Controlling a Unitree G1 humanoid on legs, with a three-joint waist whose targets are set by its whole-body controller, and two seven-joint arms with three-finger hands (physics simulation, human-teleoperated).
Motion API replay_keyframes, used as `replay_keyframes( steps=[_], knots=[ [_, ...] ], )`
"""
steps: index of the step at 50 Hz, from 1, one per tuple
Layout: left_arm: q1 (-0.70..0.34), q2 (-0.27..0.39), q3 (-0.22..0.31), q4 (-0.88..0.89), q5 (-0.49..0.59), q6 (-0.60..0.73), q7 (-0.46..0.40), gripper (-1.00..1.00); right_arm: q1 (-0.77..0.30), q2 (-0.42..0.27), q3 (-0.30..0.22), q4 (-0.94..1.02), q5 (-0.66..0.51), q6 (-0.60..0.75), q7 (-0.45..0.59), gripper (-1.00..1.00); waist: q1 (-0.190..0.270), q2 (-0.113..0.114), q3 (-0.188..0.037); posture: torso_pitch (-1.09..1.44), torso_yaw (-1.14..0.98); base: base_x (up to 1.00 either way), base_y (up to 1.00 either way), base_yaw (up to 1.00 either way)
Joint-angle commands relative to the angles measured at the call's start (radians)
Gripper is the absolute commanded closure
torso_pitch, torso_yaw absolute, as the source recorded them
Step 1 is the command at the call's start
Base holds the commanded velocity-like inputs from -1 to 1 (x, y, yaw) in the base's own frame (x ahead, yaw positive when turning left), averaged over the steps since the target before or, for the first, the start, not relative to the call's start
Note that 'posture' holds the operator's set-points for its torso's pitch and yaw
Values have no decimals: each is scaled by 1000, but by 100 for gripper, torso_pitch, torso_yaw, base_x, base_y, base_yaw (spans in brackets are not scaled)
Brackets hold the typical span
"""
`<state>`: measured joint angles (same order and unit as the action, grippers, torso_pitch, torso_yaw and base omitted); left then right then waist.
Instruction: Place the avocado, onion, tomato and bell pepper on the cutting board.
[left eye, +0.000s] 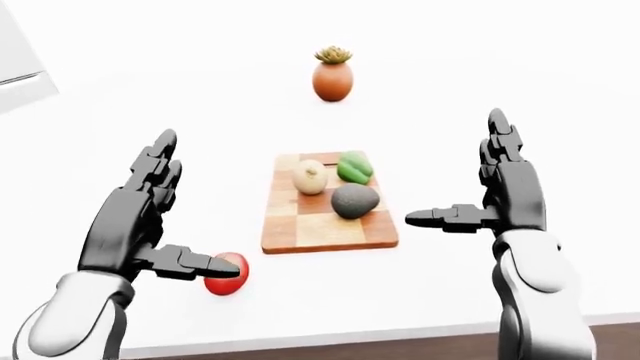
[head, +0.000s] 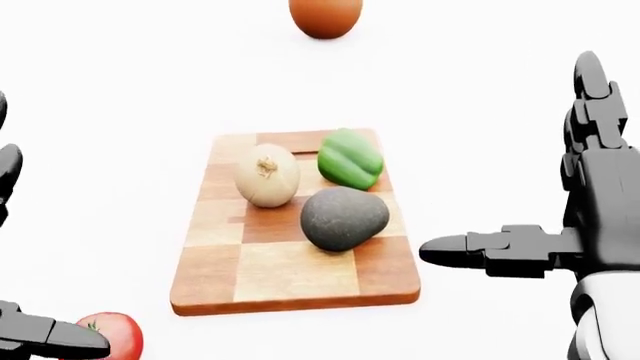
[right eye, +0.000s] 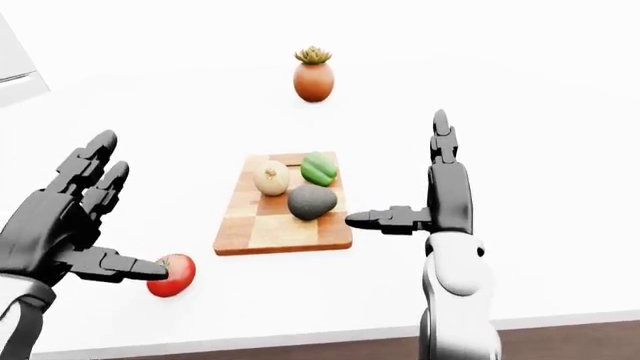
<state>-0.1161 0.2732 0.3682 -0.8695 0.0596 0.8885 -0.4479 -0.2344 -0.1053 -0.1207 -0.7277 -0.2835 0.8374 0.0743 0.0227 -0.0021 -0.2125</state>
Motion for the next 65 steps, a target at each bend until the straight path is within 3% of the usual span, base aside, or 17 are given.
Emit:
replay_keyframes(
  steps=[1,10,20,56,65],
  knots=[
    [-6,-4,-20,-16,42,-46,-35,-100,-26,-2,0,-28,5,-36,-6,-100,-1,-1,-5,-25,0,0,0,0],
    [17,-41,-66,36,168,-144,-93,-100,-22,-6,-1,-22,1,-39,-6,-100,2,-7,-9,-25,0,0,0,0],
    [49,-65,-81,98,240,-220,-137,-100,-20,-6,2,0,1,-57,-11,-100,2,-10,-12,-25,0,0,0,0],
    [157,-129,-73,197,308,-349,-188,-100,11,5,6,14,-5,-90,-24,-100,1,-11,-17,-25,0,0,0,0],
    [165,-130,-73,208,322,-357,-202,-59,4,6,6,21,-4,-87,-27,-100,2,-10,-18,-25,0,0,0,0]
  ],
)
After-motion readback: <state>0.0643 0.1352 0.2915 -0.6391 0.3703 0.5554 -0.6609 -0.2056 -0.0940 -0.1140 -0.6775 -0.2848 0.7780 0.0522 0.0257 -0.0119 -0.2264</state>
